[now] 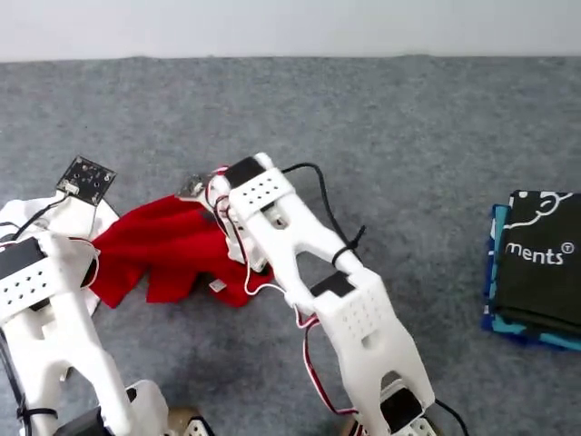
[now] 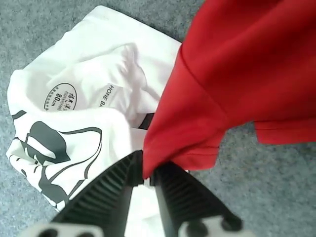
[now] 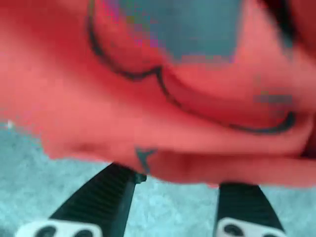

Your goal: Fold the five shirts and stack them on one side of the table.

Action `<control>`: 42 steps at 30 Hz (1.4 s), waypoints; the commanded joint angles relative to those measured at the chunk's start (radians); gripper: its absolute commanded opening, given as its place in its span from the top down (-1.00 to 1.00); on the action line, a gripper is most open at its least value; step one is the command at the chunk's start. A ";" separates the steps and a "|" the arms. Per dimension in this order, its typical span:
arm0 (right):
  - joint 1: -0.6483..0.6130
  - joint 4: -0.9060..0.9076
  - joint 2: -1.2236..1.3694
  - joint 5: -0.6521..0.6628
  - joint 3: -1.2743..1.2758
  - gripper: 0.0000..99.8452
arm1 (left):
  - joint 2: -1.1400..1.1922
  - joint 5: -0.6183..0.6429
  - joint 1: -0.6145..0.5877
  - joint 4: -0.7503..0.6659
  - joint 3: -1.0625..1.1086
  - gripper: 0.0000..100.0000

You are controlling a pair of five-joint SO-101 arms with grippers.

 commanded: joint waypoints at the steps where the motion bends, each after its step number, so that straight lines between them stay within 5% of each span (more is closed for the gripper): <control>1: -0.001 0.013 0.051 -0.002 -0.110 0.59 | -0.005 0.006 -0.002 0.003 -0.031 0.97; 6: -0.001 0.099 0.093 0.040 -0.279 1.00 | -0.005 0.006 -0.002 0.003 -0.031 0.97; 17: 0.105 0.107 -0.114 0.055 -0.307 0.98 | -0.012 0.006 -0.002 0.009 -0.039 0.97; 30: 0.145 0.105 -0.742 0.117 0.226 0.98 | -0.199 0.006 0.037 0.233 -0.202 0.97; 42: 0.143 0.105 -1.053 0.192 0.623 0.98 | -0.399 -0.061 0.115 0.448 -0.196 0.97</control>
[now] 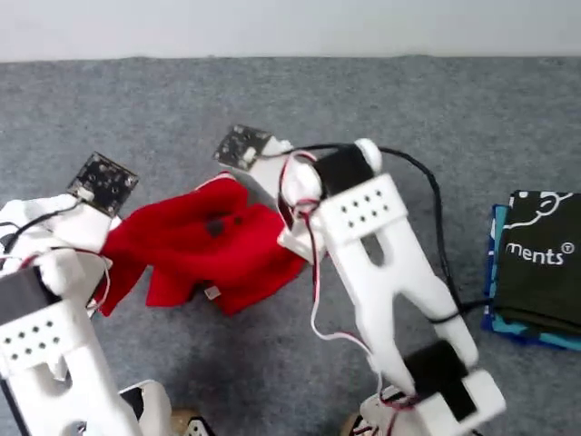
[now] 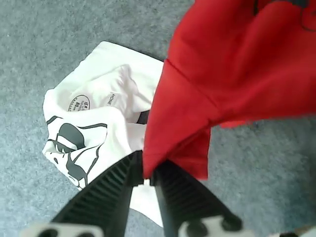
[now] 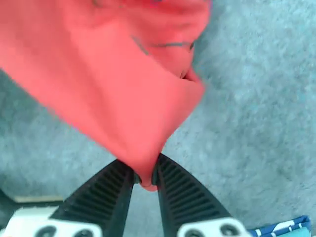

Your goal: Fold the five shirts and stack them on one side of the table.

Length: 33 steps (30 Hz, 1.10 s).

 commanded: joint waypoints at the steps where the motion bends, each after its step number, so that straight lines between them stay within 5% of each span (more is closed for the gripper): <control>1: 0.008 0.039 -0.114 0.049 0.098 0.98 | -0.051 -0.055 0.006 0.040 -0.031 0.97; 7: 0.013 -0.054 0.050 0.091 0.163 0.97 | -0.051 -0.058 0.048 -0.149 0.186 0.97; 11: 0.028 -0.114 0.282 0.087 0.074 0.79 | -0.051 -0.057 0.083 -0.275 0.320 0.97; 15: 0.056 -0.067 0.515 0.029 -0.196 0.55 | -0.051 -0.058 0.077 -0.347 0.397 0.97; 22: 0.093 0.045 0.886 -0.026 -0.760 0.55 | -0.051 -0.057 0.077 -0.420 0.466 0.97; 33: 0.065 0.044 0.684 -0.060 -0.551 0.81 | -0.051 -0.055 0.060 -0.436 0.472 0.97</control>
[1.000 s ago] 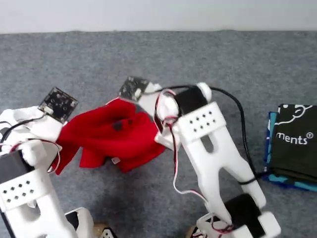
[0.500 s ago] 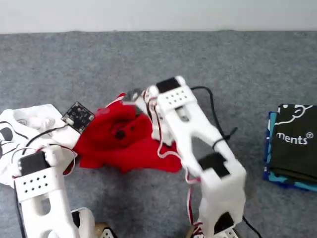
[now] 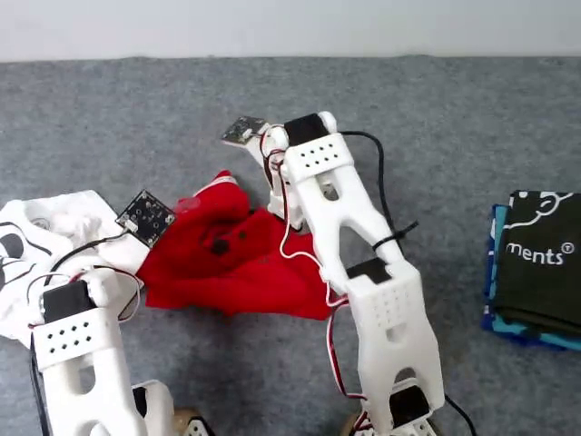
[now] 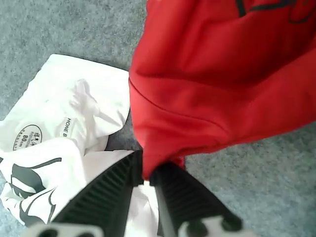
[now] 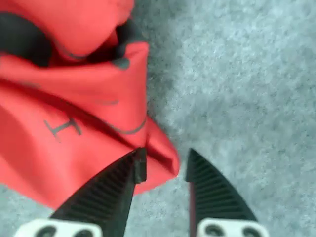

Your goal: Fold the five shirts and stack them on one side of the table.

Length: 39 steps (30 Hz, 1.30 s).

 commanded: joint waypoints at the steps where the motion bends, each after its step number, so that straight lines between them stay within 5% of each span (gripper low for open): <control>1: -0.018 0.044 -0.180 -0.008 0.143 0.81 | -0.018 0.002 -0.029 -0.020 -0.005 0.97; 11: -0.150 0.038 -0.532 -0.011 0.575 0.97 | -0.018 0.002 -0.087 -0.080 0.073 0.97; 19: -0.157 -0.113 -0.312 0.006 0.606 0.98 | -0.020 0.002 -0.084 -0.078 0.070 0.97; 25: -0.042 -0.197 -0.036 0.020 0.299 0.98 | -0.028 0.002 -0.087 -0.077 0.070 0.97; 39: -0.027 0.044 0.472 0.018 -0.677 0.98 | -0.028 0.002 -0.084 -0.078 0.068 0.97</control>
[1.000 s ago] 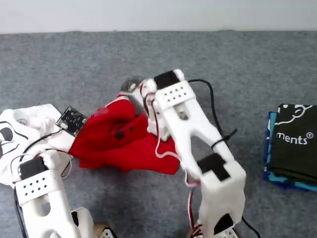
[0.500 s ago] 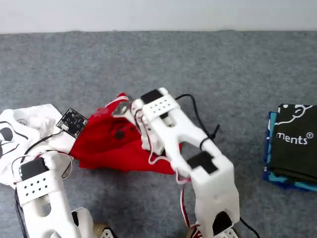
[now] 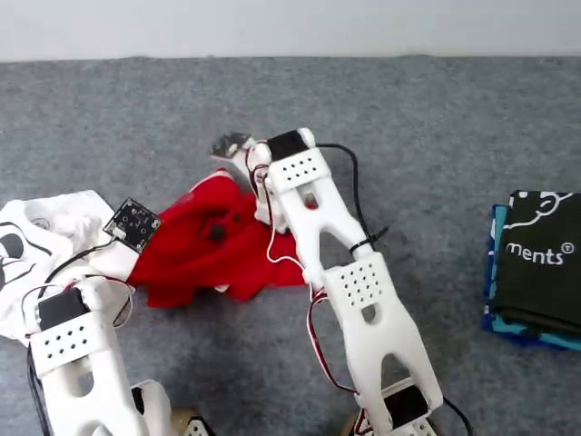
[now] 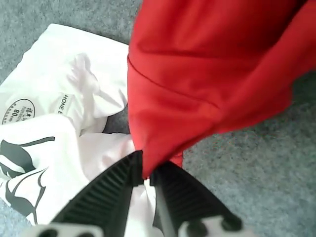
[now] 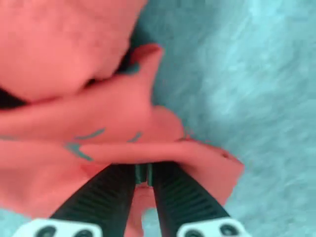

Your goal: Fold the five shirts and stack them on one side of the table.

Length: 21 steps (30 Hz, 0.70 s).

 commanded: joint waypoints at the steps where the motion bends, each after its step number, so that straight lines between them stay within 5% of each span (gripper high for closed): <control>1: 0.008 0.044 -0.002 0.005 -0.167 0.98 | -0.025 0.002 -0.002 -0.015 -0.008 0.97; 8: -0.002 0.042 -0.176 -0.023 -0.029 0.98 | -0.025 0.002 -0.002 -0.017 -0.007 0.97; 21: -0.015 0.041 -0.668 -0.021 0.629 0.86 | -0.025 0.002 0.021 -0.017 -0.005 0.97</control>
